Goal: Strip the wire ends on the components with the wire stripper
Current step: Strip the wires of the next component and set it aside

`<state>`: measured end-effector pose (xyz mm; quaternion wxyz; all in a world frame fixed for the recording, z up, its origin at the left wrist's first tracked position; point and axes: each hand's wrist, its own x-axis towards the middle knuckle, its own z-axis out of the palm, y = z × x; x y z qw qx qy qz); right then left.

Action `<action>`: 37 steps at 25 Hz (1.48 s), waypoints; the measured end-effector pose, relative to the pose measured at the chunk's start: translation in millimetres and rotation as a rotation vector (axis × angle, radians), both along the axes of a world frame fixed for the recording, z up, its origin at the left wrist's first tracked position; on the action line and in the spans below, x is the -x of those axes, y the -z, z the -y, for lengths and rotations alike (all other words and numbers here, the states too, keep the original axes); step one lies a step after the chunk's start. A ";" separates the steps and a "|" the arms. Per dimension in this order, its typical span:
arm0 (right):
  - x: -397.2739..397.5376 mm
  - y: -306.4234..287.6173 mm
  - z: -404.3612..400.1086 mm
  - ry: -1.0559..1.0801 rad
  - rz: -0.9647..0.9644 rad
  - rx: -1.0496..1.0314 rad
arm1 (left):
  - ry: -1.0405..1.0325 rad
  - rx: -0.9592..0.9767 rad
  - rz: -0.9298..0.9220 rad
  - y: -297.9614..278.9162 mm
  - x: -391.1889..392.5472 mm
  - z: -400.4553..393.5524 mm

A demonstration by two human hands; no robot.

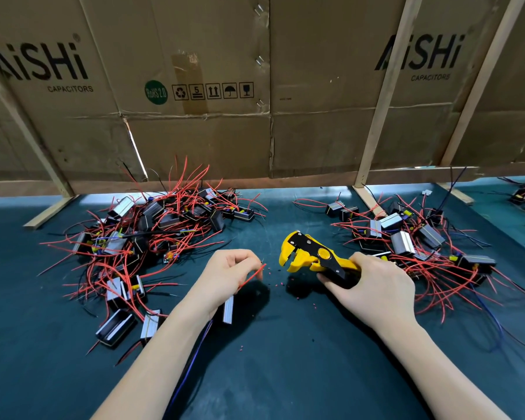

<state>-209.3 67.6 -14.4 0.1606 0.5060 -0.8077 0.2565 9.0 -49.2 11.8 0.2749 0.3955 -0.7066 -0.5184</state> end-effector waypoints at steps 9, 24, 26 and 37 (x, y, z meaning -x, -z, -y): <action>-0.5 0.7 -0.4 0.012 -0.008 -0.005 | 0.070 -0.006 0.042 1.8 -0.1 -0.4; 1.4 0.1 -0.2 0.031 0.009 0.005 | 0.271 -0.230 -0.192 -5.0 -18.9 10.3; -0.2 0.5 0.1 -0.007 0.006 0.047 | 0.260 -0.233 -0.163 -4.4 -16.3 8.2; -5.9 4.5 3.5 -0.034 -0.035 0.104 | 0.391 -0.297 -0.127 -10.4 -15.0 2.7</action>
